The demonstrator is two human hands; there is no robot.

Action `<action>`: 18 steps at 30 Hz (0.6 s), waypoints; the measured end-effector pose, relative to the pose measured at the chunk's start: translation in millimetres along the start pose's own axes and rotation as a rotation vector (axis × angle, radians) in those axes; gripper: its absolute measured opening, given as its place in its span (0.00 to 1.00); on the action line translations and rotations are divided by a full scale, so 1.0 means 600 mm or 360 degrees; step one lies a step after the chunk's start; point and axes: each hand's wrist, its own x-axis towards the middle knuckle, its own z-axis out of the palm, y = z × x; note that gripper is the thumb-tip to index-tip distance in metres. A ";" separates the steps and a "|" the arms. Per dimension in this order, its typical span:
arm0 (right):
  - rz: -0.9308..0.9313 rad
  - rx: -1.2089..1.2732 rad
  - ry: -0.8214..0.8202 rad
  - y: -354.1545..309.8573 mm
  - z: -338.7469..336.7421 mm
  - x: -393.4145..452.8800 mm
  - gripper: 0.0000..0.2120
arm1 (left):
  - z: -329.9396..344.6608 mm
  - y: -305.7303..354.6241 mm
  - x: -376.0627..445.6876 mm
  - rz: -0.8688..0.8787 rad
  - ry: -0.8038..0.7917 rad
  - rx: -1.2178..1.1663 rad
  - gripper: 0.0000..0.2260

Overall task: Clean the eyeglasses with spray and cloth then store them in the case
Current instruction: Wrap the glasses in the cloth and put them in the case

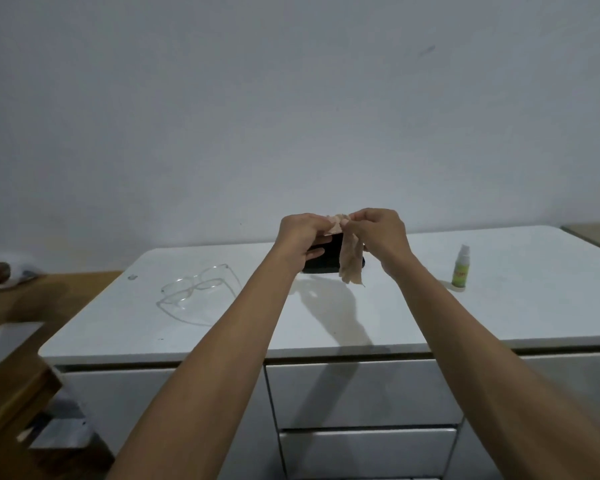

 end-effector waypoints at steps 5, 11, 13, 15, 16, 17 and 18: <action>-0.0128 0.0033 -0.0106 -0.004 -0.017 -0.011 0.12 | 0.018 0.008 0.005 -0.0049 0.0051 -0.0192 0.02; -0.0194 0.0030 -0.0200 -0.003 -0.019 -0.009 0.05 | 0.014 0.007 0.010 -0.0057 -0.0033 -0.0185 0.03; -0.0163 0.0062 -0.0227 -0.005 -0.019 -0.010 0.03 | 0.008 0.005 0.014 -0.0056 -0.0020 -0.0156 0.06; -0.0104 0.0085 -0.0275 -0.009 -0.020 -0.012 0.03 | 0.002 0.005 0.017 -0.0058 -0.0043 -0.0140 0.08; -0.0065 0.0112 -0.0288 -0.011 -0.019 -0.013 0.04 | -0.001 0.005 0.017 -0.0051 -0.0064 -0.0146 0.08; -0.0018 0.0156 -0.0293 -0.014 -0.019 -0.014 0.04 | -0.002 0.005 0.017 -0.0035 -0.0088 -0.0151 0.08; 0.0040 0.0215 -0.0292 -0.016 -0.018 -0.015 0.04 | -0.004 0.005 0.017 -0.0011 -0.0114 -0.0154 0.08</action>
